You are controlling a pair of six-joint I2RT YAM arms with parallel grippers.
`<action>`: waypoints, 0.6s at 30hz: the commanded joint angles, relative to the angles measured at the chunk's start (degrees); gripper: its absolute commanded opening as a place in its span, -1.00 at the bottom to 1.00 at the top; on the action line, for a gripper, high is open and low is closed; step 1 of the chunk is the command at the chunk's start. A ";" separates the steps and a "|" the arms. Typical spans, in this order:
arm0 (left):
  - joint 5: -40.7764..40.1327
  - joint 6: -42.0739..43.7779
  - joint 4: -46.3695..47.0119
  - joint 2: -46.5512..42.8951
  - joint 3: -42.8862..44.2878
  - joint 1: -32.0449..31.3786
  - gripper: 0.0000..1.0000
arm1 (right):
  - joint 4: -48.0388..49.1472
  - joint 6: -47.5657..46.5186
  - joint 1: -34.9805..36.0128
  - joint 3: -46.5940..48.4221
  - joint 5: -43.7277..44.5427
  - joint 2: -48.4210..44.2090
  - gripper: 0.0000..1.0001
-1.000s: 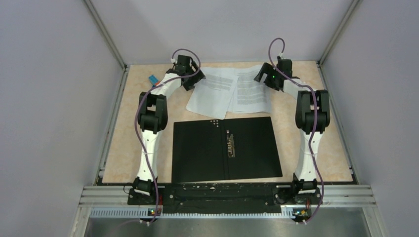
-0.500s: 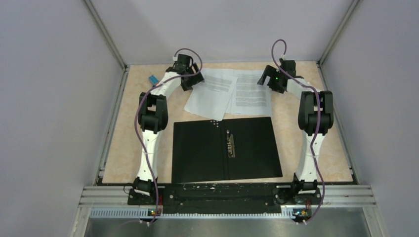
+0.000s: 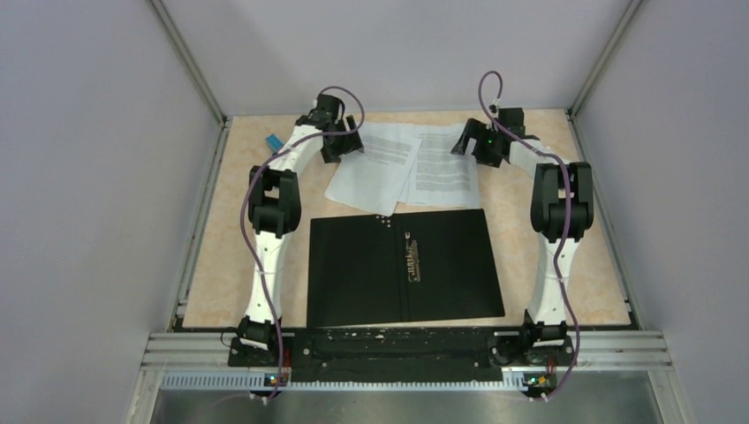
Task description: Put the files into the folder
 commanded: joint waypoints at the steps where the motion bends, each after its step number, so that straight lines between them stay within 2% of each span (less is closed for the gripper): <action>1: 1.93 0.73 -3.80 3.01 0.90 -0.38 0.61 | -3.93 2.23 2.89 -0.07 -10.59 3.47 0.97; 7: 2.91 0.38 -3.57 3.97 0.99 -0.50 0.55 | 0.04 5.61 3.12 0.37 -18.09 3.79 0.97; 13: 3.21 0.06 -3.57 4.07 1.01 -0.50 0.48 | 0.53 7.15 3.92 2.18 -19.78 4.46 0.95; 18: 3.63 0.22 -3.57 3.95 1.05 -0.45 0.46 | 0.83 7.46 3.90 2.09 -18.82 3.61 0.63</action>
